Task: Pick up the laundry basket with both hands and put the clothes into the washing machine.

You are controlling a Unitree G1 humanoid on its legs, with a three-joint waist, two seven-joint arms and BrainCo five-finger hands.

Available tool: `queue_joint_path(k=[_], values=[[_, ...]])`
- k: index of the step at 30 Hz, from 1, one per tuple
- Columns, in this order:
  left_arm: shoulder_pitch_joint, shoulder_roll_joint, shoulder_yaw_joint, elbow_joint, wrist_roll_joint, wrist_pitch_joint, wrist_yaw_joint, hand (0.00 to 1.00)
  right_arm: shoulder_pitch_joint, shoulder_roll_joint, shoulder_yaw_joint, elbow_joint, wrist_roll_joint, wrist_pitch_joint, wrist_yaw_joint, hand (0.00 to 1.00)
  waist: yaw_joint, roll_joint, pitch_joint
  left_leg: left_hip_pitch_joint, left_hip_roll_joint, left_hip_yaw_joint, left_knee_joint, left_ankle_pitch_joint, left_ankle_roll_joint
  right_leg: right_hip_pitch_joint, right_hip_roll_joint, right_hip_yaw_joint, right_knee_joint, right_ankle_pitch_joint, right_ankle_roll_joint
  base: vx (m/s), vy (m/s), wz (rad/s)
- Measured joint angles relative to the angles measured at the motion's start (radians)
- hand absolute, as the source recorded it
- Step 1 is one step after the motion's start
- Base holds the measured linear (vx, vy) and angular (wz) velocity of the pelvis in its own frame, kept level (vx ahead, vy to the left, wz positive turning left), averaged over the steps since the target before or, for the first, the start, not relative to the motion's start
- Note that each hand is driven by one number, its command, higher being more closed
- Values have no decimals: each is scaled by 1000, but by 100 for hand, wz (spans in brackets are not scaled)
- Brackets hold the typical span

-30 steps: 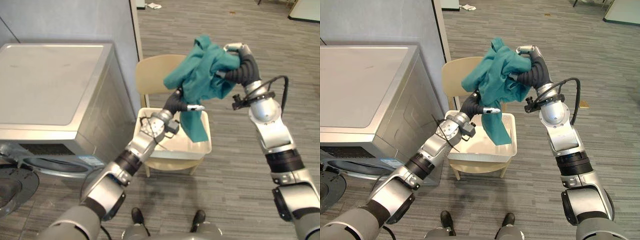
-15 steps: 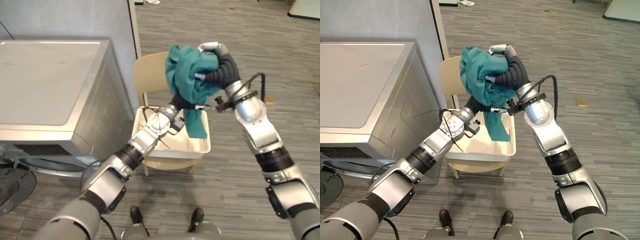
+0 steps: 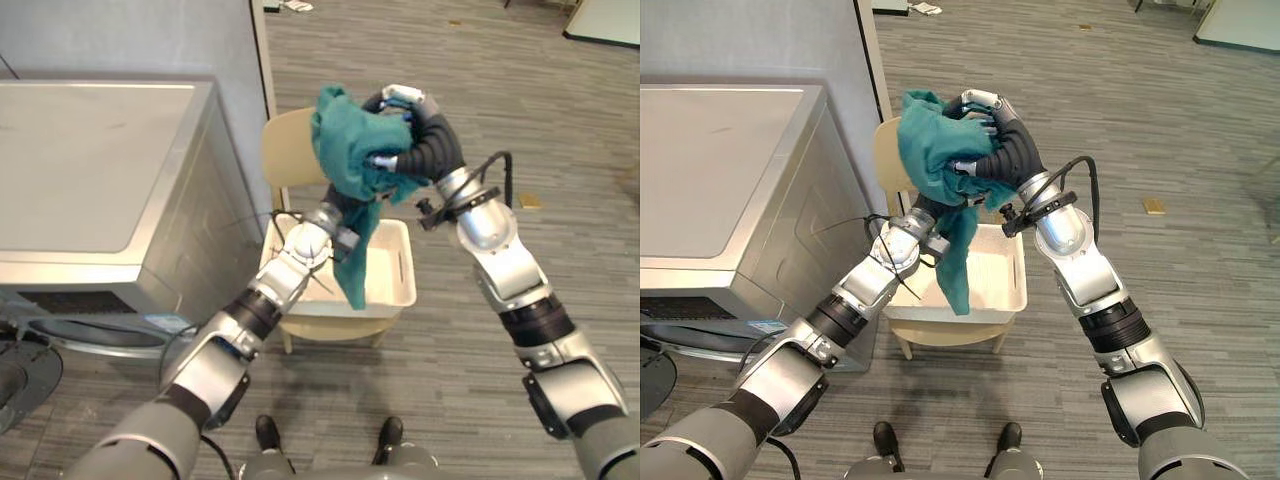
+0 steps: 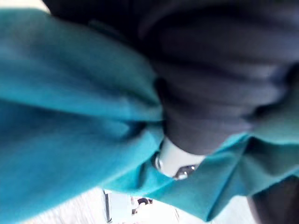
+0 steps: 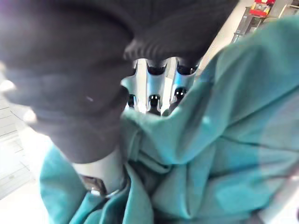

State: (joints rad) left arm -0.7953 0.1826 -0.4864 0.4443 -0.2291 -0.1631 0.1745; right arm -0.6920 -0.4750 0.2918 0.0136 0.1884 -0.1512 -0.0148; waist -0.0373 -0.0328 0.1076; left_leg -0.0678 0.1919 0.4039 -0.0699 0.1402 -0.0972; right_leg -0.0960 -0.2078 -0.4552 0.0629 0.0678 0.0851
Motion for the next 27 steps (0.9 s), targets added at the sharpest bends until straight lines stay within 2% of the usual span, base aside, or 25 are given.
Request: queue_joint_path(k=[10,15,18,21,23,27], values=[[100,0,197,-14,8,0,50,100,94,24,-23,51,38,8,1,0,-1,-10,-6,31,1,9,-4,0,0,30,8,12,-26,7,0,35,-2,-3],[259,22,411,-198,7,-3,73,100,213,36,-138,51,32,11,0,0,-1,-9,-10,54,5,10,-21,0,-1,45,19,17,-34,7,0,26,-7,-4],[391,28,543,-330,7,-9,81,100,292,36,-209,76,-7,29,0,0,0,-7,-11,81,5,11,-20,-3,-4,78,21,17,-49,8,2,44,1,0],[547,23,682,-480,7,-23,88,100,332,36,-256,169,-27,48,-1,0,16,-3,-15,79,19,7,13,-22,-17,95,31,16,-62,9,2,12,-2,1],[642,2,750,-536,6,-46,88,100,372,35,-283,216,-44,53,3,0,33,7,-15,49,33,-20,62,-38,-18,108,38,-4,-69,8,2,-5,-42,34],[719,-72,804,-536,5,-49,89,100,381,24,-337,323,-81,74,-1,0,64,70,-19,-52,37,-118,112,-37,-12,109,39,-107,-64,0,3,-58,-8,68]])
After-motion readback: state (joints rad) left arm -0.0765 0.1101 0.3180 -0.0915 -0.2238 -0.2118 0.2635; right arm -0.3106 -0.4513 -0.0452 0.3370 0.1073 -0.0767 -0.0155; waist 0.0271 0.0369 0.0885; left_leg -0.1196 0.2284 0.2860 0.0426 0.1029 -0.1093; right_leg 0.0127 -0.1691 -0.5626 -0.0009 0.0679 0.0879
